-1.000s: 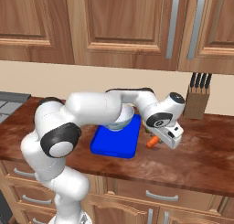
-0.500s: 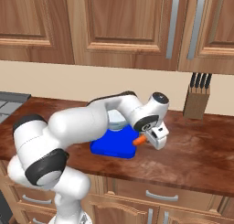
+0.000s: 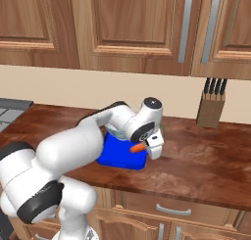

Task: Place the two vegetables and bowl onto the tray for setting up a vegetable dip station.

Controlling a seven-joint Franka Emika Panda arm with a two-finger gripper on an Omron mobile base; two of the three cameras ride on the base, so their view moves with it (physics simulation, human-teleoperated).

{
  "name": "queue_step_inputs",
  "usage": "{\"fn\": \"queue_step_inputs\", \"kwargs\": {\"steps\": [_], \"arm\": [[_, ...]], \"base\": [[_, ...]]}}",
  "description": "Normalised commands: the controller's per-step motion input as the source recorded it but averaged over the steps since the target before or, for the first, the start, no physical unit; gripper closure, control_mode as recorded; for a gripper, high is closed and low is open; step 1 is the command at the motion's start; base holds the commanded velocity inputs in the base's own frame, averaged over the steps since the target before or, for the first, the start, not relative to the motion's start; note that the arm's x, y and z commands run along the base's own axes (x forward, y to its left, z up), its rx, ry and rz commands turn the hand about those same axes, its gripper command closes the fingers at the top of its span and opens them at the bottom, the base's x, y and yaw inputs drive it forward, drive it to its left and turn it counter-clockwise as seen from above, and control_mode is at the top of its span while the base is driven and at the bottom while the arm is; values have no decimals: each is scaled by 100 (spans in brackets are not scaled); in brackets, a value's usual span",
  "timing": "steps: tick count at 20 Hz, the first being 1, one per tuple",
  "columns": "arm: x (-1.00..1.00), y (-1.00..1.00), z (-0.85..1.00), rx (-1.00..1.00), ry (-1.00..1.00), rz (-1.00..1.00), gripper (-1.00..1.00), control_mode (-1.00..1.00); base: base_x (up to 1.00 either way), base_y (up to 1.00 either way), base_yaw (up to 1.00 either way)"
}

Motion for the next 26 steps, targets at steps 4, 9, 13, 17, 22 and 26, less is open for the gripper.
{"fn": "queue_step_inputs", "kwargs": {"steps": [4,9,13,17,22,26], "arm": [[0,31,2,0,3,-23,100,-100],[0,26,0,0,8,-23,100,-100],[0,8,-1,5,12,-18,100,-100],[0,7,0,10,7,-12,100,-100],[0,5,-2,13,2,-7,100,-100],[2,14,-6,12,0,-6,100,-100]], "base": [[0,0,0],[0,0,0],[0,0,0],[0,0,0],[0,0,0],[0,0,0]]}}
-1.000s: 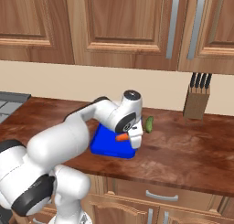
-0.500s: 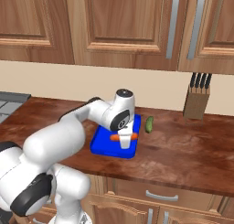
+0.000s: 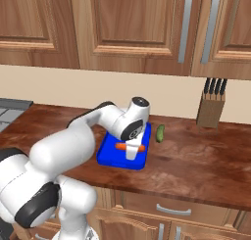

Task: Place the two vegetables and bowl onto the tray for setting up a vegetable dip station.

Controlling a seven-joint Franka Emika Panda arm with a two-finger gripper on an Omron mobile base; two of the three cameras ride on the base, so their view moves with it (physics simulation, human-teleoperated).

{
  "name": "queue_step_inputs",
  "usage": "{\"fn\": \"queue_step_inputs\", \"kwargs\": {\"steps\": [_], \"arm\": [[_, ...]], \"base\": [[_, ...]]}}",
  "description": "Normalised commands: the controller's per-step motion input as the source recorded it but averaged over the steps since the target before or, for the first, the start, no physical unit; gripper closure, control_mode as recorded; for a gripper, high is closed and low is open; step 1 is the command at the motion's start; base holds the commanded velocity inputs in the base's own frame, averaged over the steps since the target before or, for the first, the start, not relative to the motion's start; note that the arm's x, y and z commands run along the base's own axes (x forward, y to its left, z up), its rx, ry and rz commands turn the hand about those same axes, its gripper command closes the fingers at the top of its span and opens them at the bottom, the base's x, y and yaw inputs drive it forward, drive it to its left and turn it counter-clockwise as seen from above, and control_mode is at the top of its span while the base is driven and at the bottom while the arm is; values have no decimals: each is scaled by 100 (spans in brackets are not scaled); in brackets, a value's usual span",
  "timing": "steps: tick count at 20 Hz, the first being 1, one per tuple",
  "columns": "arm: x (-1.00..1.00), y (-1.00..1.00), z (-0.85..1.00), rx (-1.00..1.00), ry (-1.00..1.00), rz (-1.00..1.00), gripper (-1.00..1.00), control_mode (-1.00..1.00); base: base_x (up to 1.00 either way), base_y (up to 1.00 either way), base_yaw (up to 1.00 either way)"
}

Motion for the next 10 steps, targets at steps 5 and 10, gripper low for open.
{"fn": "queue_step_inputs", "kwargs": {"steps": [5,10], "arm": [[1,16,-5,8,-1,-5,100,-100],[6,15,-5,4,0,-7,100,-100]], "base": [[0,0,0],[0,0,0]]}}
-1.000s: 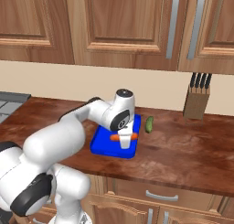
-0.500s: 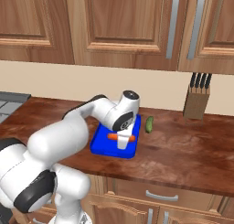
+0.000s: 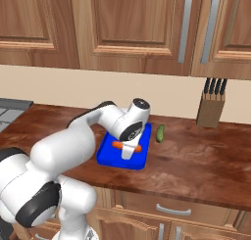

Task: Place the two vegetables and bowl onto the tray for setting up a vegetable dip station.

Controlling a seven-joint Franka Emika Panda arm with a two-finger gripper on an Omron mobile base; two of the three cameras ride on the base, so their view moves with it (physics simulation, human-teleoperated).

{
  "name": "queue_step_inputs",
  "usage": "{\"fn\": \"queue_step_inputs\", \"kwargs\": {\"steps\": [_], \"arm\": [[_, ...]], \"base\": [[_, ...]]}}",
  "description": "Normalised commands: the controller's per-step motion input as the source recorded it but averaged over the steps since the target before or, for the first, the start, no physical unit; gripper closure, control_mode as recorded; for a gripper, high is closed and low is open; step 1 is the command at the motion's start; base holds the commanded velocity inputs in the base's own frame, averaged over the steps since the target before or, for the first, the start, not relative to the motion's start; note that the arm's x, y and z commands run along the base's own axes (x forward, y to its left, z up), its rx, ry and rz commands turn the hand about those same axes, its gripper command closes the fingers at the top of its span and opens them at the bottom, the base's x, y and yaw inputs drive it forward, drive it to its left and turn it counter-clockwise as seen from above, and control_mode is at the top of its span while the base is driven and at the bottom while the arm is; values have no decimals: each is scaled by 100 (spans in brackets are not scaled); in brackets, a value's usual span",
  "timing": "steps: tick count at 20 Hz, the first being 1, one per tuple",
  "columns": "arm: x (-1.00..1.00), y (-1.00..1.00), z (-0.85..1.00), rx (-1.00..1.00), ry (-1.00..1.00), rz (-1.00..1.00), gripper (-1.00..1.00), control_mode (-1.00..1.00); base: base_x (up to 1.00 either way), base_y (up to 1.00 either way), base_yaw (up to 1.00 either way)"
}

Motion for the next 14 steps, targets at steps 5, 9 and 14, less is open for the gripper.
{"fn": "queue_step_inputs", "kwargs": {"steps": [5,9,14], "arm": [[9,16,-9,0,0,-10,100,-100],[13,13,-14,2,0,-10,100,-100],[14,10,-20,3,0,-8,100,-100]], "base": [[0,0,0],[0,0,0],[0,0,0]]}}
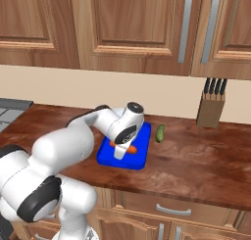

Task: Place the two vegetables and bowl onto the tray for setting up a vegetable dip station.

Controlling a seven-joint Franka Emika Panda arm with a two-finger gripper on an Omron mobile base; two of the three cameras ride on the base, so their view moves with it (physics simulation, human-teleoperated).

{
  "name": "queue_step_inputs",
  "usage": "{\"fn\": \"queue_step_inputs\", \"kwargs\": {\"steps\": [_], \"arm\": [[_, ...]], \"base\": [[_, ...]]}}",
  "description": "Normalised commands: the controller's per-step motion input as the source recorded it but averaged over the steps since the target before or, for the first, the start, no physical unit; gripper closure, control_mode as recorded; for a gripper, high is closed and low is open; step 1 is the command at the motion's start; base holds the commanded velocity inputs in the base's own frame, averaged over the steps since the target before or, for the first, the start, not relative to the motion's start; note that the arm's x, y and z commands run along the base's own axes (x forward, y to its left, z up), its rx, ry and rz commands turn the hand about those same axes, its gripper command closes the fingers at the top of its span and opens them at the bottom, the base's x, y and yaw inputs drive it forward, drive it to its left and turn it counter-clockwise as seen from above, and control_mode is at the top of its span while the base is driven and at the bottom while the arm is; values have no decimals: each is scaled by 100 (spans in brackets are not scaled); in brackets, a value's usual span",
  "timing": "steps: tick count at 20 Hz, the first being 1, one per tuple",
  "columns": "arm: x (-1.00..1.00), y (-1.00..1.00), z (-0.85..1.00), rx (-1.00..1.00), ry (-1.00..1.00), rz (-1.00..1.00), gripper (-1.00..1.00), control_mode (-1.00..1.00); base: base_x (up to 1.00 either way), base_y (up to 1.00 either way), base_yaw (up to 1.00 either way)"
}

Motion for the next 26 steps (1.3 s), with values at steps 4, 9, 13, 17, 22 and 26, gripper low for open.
{"fn": "queue_step_inputs", "kwargs": {"steps": [4,9,13,17,22,26], "arm": [[16,7,-19,4,0,-5,100,-100],[18,3,-13,3,0,-2,100,-100],[13,1,-8,4,0,0,100,-100],[3,0,-9,3,0,0,100,-100],[2,0,-7,0,0,0,100,-100],[4,0,-5,0,0,0,100,-100]], "base": [[0,0,0],[0,0,0],[0,0,0],[0,0,0],[0,0,0],[0,0,0]]}}
